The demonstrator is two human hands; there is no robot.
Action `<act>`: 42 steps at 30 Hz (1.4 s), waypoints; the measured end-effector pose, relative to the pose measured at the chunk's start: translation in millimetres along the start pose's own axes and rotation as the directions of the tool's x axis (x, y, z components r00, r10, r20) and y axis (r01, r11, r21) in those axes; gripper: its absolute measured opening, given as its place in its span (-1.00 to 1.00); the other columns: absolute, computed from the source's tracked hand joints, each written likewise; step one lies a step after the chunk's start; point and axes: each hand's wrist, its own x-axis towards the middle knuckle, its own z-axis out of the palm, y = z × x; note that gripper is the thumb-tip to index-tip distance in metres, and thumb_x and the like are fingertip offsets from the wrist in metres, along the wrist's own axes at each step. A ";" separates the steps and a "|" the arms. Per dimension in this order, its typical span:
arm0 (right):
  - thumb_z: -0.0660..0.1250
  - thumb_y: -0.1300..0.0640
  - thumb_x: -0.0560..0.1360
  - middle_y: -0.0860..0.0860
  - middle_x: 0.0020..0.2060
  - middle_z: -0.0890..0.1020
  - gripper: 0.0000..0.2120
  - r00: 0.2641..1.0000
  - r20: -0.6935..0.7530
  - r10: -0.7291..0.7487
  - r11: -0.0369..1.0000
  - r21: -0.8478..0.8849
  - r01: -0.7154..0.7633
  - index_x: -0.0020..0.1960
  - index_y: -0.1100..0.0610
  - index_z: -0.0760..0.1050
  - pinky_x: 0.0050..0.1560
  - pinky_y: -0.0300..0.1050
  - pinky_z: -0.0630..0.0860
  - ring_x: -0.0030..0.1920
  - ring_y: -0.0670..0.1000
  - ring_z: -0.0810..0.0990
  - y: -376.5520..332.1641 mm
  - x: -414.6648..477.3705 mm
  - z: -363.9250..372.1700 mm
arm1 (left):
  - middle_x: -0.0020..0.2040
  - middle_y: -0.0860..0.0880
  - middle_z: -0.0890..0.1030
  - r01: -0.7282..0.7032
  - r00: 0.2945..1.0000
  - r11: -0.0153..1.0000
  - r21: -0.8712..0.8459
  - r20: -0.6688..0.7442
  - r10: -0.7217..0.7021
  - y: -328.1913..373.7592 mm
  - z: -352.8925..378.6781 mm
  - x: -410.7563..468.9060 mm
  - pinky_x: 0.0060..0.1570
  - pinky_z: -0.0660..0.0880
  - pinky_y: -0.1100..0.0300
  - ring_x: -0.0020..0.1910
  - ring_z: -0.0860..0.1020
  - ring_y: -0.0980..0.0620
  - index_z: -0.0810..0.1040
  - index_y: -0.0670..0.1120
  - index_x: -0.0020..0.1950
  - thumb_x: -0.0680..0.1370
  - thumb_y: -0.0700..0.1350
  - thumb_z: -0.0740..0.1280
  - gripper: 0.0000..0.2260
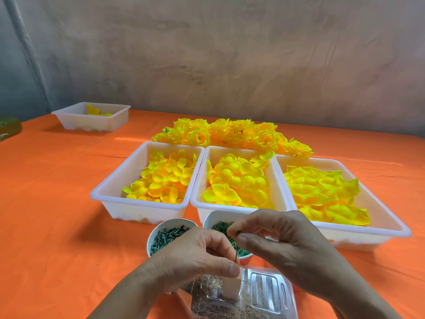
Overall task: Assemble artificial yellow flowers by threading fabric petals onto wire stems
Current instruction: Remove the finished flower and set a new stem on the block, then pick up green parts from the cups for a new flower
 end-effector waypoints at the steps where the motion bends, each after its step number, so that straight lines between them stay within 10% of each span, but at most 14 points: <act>1: 0.45 0.12 0.42 -0.10 -0.21 0.70 -0.88 1.000 0.000 0.001 1.000 -0.021 -0.001 -0.11 -0.09 0.68 -0.14 -0.31 0.53 -0.20 -0.15 0.65 2.2 -0.7 0.1 | -0.18 -0.02 0.66 0.000 1.000 1.000 -0.005 0.002 0.000 -0.1 0.0 0.1 0.02 0.53 0.18 -0.11 0.61 0.07 0.69 -0.03 -0.17 0.24 0.01 0.56 -0.76; 5: 0.53 0.17 0.39 -0.25 -0.16 0.65 -0.87 0.999 0.008 0.034 0.975 -0.220 -0.031 -0.17 -0.07 0.69 -0.13 -0.43 0.45 -0.14 -0.22 0.61 18.1 -5.8 7.4 | -0.21 -0.04 0.61 -0.007 1.000 0.999 -0.035 0.022 0.008 -1.2 -0.2 0.4 -0.01 0.48 0.17 -0.14 0.56 0.06 0.67 0.00 -0.21 0.28 -0.02 0.57 -0.83; 9: 0.49 0.04 0.37 -0.19 -0.08 0.64 -0.95 0.995 0.031 0.091 0.992 -0.093 -0.087 -0.18 -0.09 0.69 0.02 0.02 0.56 -0.10 -0.02 0.63 31.4 -9.3 14.2 | -0.28 0.05 0.59 0.001 0.999 0.999 -0.053 0.039 0.001 -2.4 -0.7 1.2 -0.11 0.46 0.28 -0.24 0.53 0.15 0.64 0.05 -0.27 0.26 -0.06 0.57 -0.86; 18: 0.49 0.00 0.32 -0.11 -0.05 0.64 -0.97 0.998 0.036 0.060 0.998 -0.002 -0.059 -0.25 -0.13 0.67 -0.07 -0.20 0.55 -0.13 -0.09 0.64 47.9 -8.9 15.5 | -0.10 -0.06 0.68 0.035 0.988 0.997 -0.072 0.151 -0.023 2.5 -14.5 -3.4 -0.04 0.53 0.21 -0.09 0.63 0.06 0.67 0.04 -0.12 0.28 -0.17 0.53 -0.77; 24: 0.49 0.03 0.34 -0.02 -0.14 0.69 -0.77 0.975 0.139 0.171 0.980 0.080 -0.183 -0.02 -0.18 0.66 -0.07 -0.28 0.51 -0.16 -0.11 0.64 45.7 -8.8 8.2 | -0.15 -0.14 0.64 -0.006 0.991 0.999 -0.041 -0.137 0.001 5.6 -40.7 -1.3 -0.07 0.53 0.18 -0.16 0.60 0.03 0.68 -0.04 -0.15 0.34 -0.16 0.47 -0.88; 29: 0.41 0.30 0.48 -0.14 -0.16 0.72 -0.69 0.977 -0.114 0.181 0.983 -0.012 -0.184 -0.13 -0.13 0.70 -0.05 -0.35 0.52 -0.10 -0.16 0.67 57.8 22.2 -7.8 | -0.28 -0.05 0.63 -0.043 0.892 0.988 -0.150 -0.451 -0.030 8.9 -79.1 20.6 -0.26 0.57 0.28 -0.31 0.60 0.09 0.61 -0.11 -0.19 0.46 -0.35 0.44 -0.84; 34: 0.36 0.19 0.52 -0.15 -0.10 0.71 -0.80 0.928 -0.325 0.181 0.917 -0.286 -0.279 -0.09 -0.11 0.64 0.01 -0.17 0.52 -0.04 -0.14 0.65 90.2 78.2 -22.2 | -0.27 -0.11 0.60 -0.004 0.689 0.993 -0.114 -0.720 -0.079 -1.2 -123.7 51.5 -0.22 0.52 0.16 -0.26 0.55 -0.03 0.58 -0.15 -0.11 0.51 -0.33 0.38 -0.90; 42: 0.19 -0.04 0.59 0.03 -0.01 0.67 -0.76 0.935 -0.255 0.246 0.633 -0.689 -0.354 0.02 0.02 0.60 -0.08 -0.03 0.49 0.00 0.11 0.59 137.3 119.7 -16.4 | -0.08 -0.17 0.65 0.264 0.583 0.961 0.078 -0.807 -0.094 -24.6 -160.9 99.8 -0.02 0.57 -0.02 -0.05 0.62 -0.15 0.56 -0.08 -0.12 0.45 -0.24 0.45 -0.89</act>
